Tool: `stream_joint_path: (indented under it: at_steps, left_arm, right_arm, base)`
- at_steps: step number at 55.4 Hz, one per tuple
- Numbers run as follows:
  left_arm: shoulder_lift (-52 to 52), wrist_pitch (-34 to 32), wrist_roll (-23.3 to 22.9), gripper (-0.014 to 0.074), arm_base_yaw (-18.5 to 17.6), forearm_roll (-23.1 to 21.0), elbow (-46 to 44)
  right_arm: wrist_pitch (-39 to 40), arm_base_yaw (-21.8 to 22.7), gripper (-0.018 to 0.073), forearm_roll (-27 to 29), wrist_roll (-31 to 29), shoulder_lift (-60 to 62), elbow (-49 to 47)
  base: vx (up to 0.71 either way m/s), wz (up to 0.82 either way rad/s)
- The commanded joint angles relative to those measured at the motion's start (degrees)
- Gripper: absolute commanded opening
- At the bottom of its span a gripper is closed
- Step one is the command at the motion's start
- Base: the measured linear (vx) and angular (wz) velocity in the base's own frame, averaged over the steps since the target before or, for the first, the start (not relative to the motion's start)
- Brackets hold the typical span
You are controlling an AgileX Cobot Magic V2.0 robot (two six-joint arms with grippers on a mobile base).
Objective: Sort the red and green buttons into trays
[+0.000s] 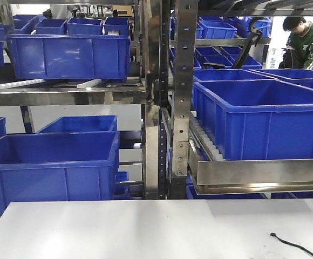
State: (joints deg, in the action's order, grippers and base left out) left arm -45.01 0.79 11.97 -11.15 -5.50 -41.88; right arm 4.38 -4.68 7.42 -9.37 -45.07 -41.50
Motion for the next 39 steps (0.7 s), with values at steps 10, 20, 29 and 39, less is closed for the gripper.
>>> stream_joint_path:
  at_steps: [10,20,29,39]
  left_arm:
    - [0.20,-4.30,-0.40,0.0563,0.01,-0.62,-1.86]
    - [0.20,-4.35,-0.40,0.0561,0.01,-0.62,-1.86]
    - [0.20,-4.59,-0.40,0.0561,0.01,-0.62,-1.86]
    - [0.20,-4.70,-0.40,0.0561,0.01,-0.62,-1.86]
  right_arm:
    - [20.90,0.13,0.0645,-0.40,1.37,-8.41,16.44]
    - [33.20,0.13,0.0582,-6.69,3.71,-22.40,27.69]
    - [46.10,0.13,0.0573,-18.72,11.98,-37.75,30.23]
    - [66.25,0.13,0.0573,-22.01,13.03,-52.03,30.23]
  base:
    - [0.00,0.00]
    - [0.00,0.00]
    - [0.00,0.00]
    - [0.00,0.00]
